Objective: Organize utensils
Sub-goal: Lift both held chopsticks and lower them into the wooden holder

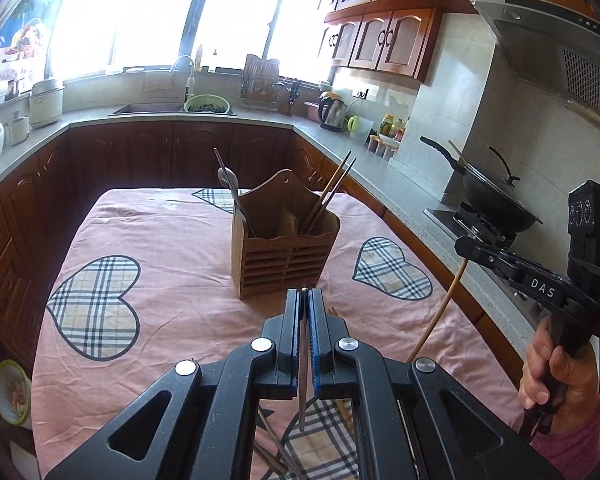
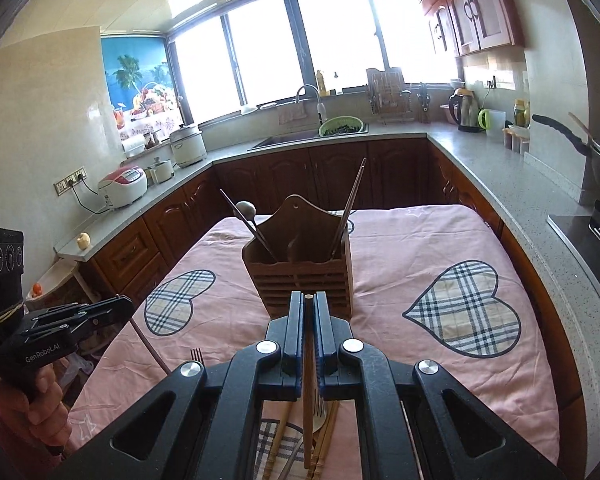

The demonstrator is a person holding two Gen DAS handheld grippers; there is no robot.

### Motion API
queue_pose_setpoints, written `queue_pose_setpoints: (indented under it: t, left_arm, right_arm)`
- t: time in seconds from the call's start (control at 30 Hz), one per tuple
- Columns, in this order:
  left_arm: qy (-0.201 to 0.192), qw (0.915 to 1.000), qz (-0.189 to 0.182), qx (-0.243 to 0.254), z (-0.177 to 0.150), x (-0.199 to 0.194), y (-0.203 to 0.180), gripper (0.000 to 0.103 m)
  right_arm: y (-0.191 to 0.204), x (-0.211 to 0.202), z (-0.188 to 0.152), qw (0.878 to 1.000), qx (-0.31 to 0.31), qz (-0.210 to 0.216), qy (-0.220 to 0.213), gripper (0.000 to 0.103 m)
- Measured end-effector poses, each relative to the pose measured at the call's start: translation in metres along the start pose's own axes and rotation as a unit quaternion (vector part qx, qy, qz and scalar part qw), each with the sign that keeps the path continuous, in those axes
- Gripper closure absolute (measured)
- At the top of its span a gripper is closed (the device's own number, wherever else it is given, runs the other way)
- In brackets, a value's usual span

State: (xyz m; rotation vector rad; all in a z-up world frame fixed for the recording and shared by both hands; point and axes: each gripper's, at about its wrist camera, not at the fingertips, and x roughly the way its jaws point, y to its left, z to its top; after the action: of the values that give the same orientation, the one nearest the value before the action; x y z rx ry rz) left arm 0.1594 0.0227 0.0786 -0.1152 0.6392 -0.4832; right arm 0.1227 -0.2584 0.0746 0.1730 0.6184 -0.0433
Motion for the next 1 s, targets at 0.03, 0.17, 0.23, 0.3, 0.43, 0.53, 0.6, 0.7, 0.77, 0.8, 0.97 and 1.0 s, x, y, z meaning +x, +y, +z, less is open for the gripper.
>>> queue_pose_setpoints:
  t: [0.03,0.17,0.23,0.3,0.43,0.53,0.6,0.7,0.77,0.8,0.97,1.0]
  left_arm:
    - [-0.003,1.0,0.0,-0.002,0.001,-0.001,0.001,0.101]
    - [-0.02,0.9998,0.0,-0.004,0.004,-0.006,0.002,0.101]
    - [-0.029,0.9996,0.0,-0.004,0.007,-0.007,0.004,0.101]
    - [-0.038,0.9993,0.002,-0.004,0.01,-0.009,0.005,0.101]
    - [-0.058,0.9983,0.0,-0.003,0.02,-0.013,0.007,0.101]
    - [-0.081,0.9967,-0.002,0.0,0.032,-0.016,0.008,0.101]
    - [-0.096,0.9954,-0.003,0.003,0.041,-0.017,0.009,0.101]
    - [-0.124,0.9922,0.003,0.012,0.057,-0.018,0.008,0.101]
    - [-0.141,0.9899,0.007,0.014,0.066,-0.016,0.01,0.101]
    - [-0.15,0.9886,0.009,0.014,0.071,-0.015,0.011,0.101]
    - [-0.182,0.9832,0.013,0.001,0.096,0.004,0.022,0.101]
    - [-0.19,0.9818,0.014,-0.002,0.1,0.009,0.025,0.101]
  right_arm:
    - [0.001,-0.001,0.001,1.0,-0.001,-0.001,-0.003,0.099]
    - [0.002,-0.003,0.007,1.0,0.0,-0.001,-0.015,0.099]
    - [0.0,-0.004,0.011,1.0,0.001,-0.002,-0.021,0.099]
    - [0.0,-0.004,0.014,1.0,0.003,-0.002,-0.028,0.099]
    - [-0.003,-0.003,0.021,0.999,0.012,-0.003,-0.045,0.099]
    - [-0.006,-0.002,0.031,0.998,0.027,0.003,-0.063,0.099]
    - [-0.008,-0.001,0.041,0.996,0.035,0.006,-0.077,0.099]
    - [-0.01,0.002,0.058,0.994,0.039,0.008,-0.102,0.099]
    - [-0.013,0.005,0.071,0.991,0.048,0.009,-0.122,0.099]
    - [-0.015,0.007,0.077,0.99,0.054,0.01,-0.131,0.099]
    - [-0.022,0.02,0.111,0.983,0.069,0.005,-0.17,0.099]
    - [-0.024,0.024,0.116,0.982,0.07,0.004,-0.174,0.099]
